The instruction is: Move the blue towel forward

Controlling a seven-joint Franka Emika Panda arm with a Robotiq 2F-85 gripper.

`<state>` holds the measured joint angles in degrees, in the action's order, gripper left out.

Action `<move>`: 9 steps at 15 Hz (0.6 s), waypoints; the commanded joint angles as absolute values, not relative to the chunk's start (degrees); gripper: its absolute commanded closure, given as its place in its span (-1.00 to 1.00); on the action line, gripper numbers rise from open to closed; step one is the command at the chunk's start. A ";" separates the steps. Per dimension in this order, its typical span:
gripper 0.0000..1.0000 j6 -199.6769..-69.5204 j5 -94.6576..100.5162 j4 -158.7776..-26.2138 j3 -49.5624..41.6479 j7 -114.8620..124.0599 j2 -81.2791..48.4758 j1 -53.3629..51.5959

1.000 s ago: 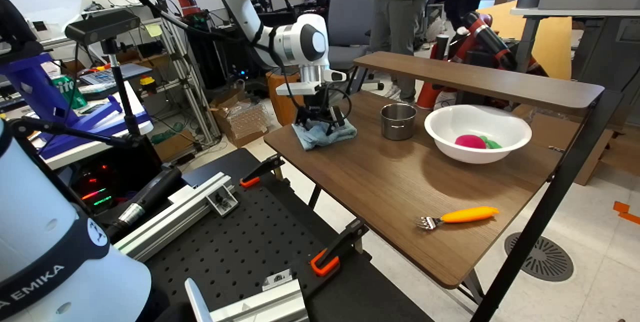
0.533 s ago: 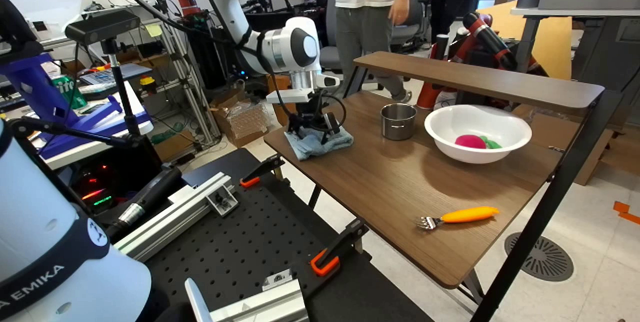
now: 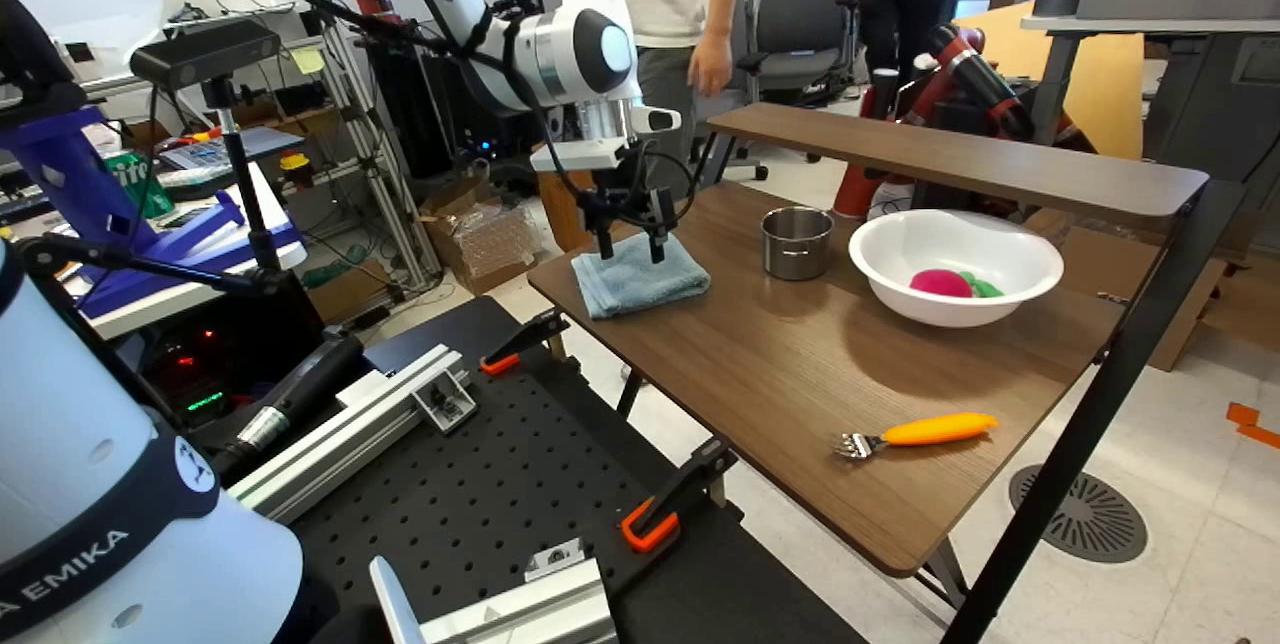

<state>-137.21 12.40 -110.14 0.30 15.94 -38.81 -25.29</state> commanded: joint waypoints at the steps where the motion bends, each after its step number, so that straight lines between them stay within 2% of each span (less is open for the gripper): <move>1: -1.00 -138.66 12.19 -113.58 2.56 15.83 -32.79 -23.72; 6: -1.00 -137.74 11.78 -116.87 4.99 16.06 -24.62 -23.70; 7: -1.00 -136.88 12.78 -113.45 4.65 16.51 -27.80 -24.00; 9: -1.00 -136.81 12.80 -115.22 5.19 16.53 -25.50 -23.86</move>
<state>-137.07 12.06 -115.39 3.88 16.05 -25.44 -25.10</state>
